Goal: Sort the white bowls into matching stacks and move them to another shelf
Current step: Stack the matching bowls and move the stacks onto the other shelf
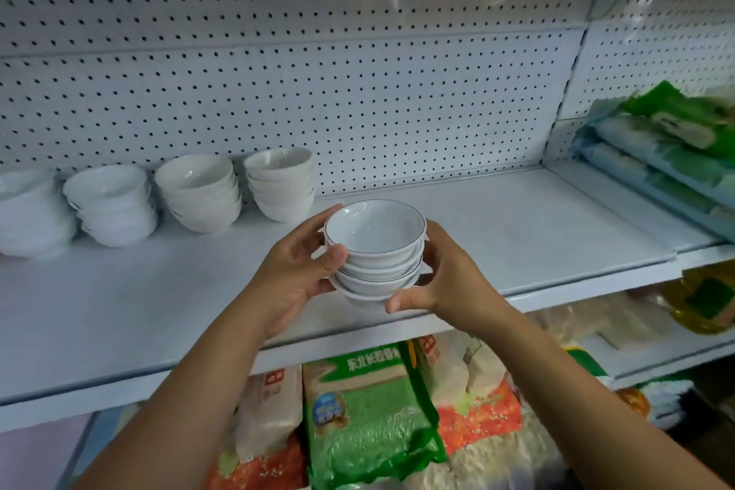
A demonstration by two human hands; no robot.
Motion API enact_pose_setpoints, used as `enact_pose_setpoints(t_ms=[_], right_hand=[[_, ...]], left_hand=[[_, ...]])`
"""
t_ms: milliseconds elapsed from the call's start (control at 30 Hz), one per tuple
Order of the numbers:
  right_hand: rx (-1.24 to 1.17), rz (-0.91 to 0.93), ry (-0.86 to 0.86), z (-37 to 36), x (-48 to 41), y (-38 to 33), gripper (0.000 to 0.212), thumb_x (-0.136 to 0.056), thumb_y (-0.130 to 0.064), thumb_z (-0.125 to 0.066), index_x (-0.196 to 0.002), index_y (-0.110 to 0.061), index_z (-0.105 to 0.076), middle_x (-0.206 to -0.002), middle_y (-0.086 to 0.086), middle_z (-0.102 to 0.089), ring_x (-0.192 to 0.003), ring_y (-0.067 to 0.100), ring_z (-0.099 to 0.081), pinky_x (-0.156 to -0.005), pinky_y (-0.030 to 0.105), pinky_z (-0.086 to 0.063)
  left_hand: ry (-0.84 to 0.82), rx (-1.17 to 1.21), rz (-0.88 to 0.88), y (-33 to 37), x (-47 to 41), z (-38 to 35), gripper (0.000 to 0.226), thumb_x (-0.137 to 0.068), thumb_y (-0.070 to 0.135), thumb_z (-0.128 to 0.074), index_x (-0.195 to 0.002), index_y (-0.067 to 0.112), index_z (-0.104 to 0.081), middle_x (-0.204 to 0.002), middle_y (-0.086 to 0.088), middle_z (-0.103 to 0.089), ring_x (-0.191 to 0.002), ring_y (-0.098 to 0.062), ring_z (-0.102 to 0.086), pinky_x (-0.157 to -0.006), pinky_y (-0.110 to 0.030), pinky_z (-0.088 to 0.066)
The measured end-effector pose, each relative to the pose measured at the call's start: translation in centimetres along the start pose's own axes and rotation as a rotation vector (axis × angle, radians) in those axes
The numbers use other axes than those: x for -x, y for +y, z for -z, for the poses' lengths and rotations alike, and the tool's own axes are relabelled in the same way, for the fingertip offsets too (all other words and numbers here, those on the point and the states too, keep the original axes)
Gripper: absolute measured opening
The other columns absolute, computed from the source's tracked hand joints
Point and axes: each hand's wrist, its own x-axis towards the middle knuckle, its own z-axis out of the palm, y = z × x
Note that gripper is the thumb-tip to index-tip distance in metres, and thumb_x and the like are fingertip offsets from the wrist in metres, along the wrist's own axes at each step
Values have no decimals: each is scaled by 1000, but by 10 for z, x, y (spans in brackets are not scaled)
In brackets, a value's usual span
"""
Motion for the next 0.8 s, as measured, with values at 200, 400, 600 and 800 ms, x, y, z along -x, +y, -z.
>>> enact_pose_setpoints(t_ms=[200, 400, 600, 800], right_hand=[[119, -84, 9, -5, -57, 35, 113, -47, -34, -103, -141, -31, -39, -129, -12, -63, -119, 7, -61, -94, 28, -57], [181, -84, 79, -13, -77, 69, 115, -43, -46, -101, -138, -36, -38, -123, -18, -62, -115, 10, -63, -97, 38, -56], [154, -79, 112, -15, -99, 76, 106, -48, -38, -103, -133, -41, -40, -119, -19, -64, -110, 7, -66, -91, 34, -60], [190, -83, 136, -17, -131, 80, 111, -52, -34, -102, -144, -33, -40, -116, -26, -59, -108, 4, -64, -91, 33, -59]], left_hand=[[-67, 8, 49, -22, -65, 32, 100, -52, 49, -100, -142, 27, -59, -145, -3, -60, -135, -28, -57, -96, -49, -56], [-147, 9, 109, -40, -100, 47, 106, -47, 43, -103, -141, 24, -59, -145, -2, -61, -128, -19, -60, -92, -39, -56], [-181, -22, 109, -41, -124, 64, 103, -53, 44, -101, -143, 21, -57, -144, -1, -63, -132, -16, -57, -109, -38, -47], [94, -235, -13, -35, -127, 60, 60, -76, 34, -80, -133, 24, -64, -133, 8, -69, -119, -9, -67, -95, -27, -55]])
